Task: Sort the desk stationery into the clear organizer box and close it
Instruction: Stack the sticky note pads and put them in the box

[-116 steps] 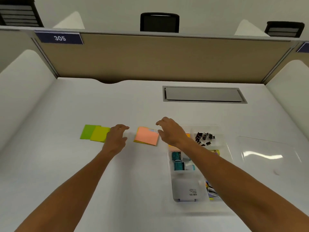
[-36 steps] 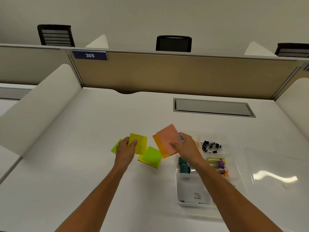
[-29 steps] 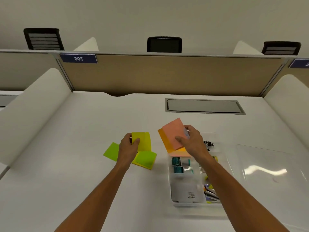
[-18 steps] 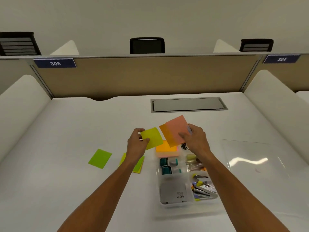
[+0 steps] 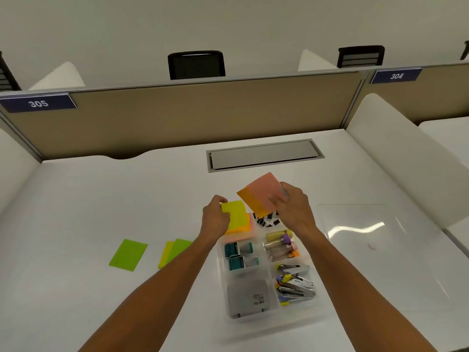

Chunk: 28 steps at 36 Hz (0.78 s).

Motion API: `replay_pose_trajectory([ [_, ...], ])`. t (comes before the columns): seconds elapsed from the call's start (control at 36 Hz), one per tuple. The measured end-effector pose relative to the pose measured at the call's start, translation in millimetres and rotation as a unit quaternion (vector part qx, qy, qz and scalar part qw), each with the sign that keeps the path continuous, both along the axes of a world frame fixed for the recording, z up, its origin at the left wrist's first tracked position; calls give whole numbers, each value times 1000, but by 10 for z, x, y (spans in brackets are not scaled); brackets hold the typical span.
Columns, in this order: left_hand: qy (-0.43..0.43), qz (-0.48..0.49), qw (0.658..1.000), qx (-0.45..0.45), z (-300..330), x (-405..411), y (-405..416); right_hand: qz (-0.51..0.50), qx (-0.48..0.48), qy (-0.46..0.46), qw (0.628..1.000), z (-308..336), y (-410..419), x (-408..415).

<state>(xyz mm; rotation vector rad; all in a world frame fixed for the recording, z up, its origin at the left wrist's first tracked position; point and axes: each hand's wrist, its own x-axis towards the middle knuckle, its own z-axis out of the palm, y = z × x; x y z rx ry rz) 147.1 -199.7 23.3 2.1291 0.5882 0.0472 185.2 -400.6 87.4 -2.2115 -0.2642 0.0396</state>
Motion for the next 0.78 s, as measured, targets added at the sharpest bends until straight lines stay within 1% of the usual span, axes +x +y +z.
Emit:
replay_pose_trajectory([
  [0.14, 25, -11, 999, 18, -79, 11, -28, 5, 13, 12, 1000, -43, -17, 20],
  [0.36, 23, -15, 998, 48, -163, 3, -36, 16, 8, 33, 999, -142, 39, 51],
  [0.61, -15, 10, 999, 43, -145, -20, -24, 72, -50, 46, 995, -268, 208, 152],
  [0.78, -75, 17, 997, -9, -64, -74, 28, 121, -114, 25, 986, -303, 407, 272],
])
